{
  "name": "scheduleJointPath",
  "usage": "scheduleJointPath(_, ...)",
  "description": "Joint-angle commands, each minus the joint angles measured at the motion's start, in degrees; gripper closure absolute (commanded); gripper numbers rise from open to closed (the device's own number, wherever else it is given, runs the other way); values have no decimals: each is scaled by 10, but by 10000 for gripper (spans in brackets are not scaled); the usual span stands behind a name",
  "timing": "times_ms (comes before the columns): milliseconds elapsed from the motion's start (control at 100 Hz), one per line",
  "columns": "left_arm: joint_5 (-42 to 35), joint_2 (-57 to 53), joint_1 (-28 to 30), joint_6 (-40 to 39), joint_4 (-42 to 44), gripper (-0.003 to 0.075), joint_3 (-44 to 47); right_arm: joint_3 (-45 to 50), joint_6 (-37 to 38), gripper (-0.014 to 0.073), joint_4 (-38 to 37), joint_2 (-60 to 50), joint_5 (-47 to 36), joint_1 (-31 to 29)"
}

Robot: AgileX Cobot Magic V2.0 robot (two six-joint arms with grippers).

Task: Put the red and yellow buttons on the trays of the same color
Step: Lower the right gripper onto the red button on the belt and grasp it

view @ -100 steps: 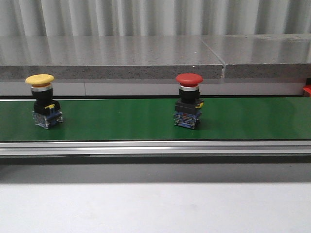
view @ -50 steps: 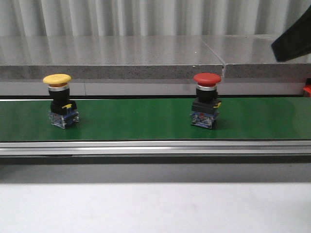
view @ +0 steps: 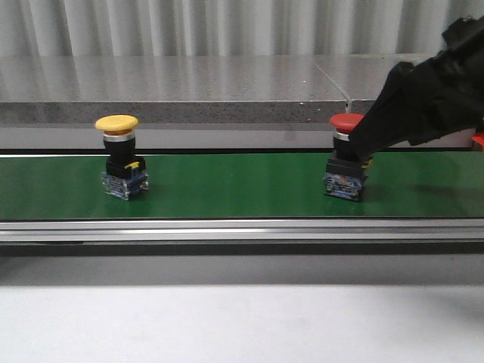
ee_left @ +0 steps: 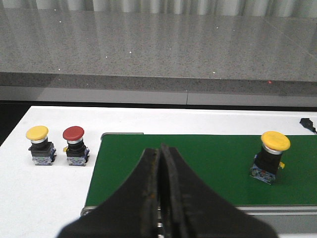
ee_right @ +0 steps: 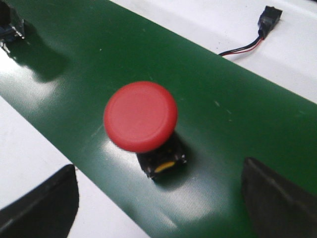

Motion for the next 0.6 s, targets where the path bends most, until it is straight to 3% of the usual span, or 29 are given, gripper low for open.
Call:
scheduleJointPath(0, -40, 6, -3, -1, -1, 741, -15, -34, -10, -61, 14, 6, -10, 4)
scheduleJointPath(190, -40, 6, -3, -1, -1, 741, -15, -68, -10, -27, 14, 38, -19, 7)
scheduleJointPath(260, -40, 6, -3, -1, -1, 741, -15, -74, -10, 68, 14, 49, -22, 7)
scheduleJointPath(410, -40, 6, -3, -1, -1, 741, -15, -74, -10, 388, 13, 51, -27, 7)
scheduleJointPath(590, -40, 6, -3, -1, -1, 741, -15, -101, -8, 419, 13, 32, -28, -12)
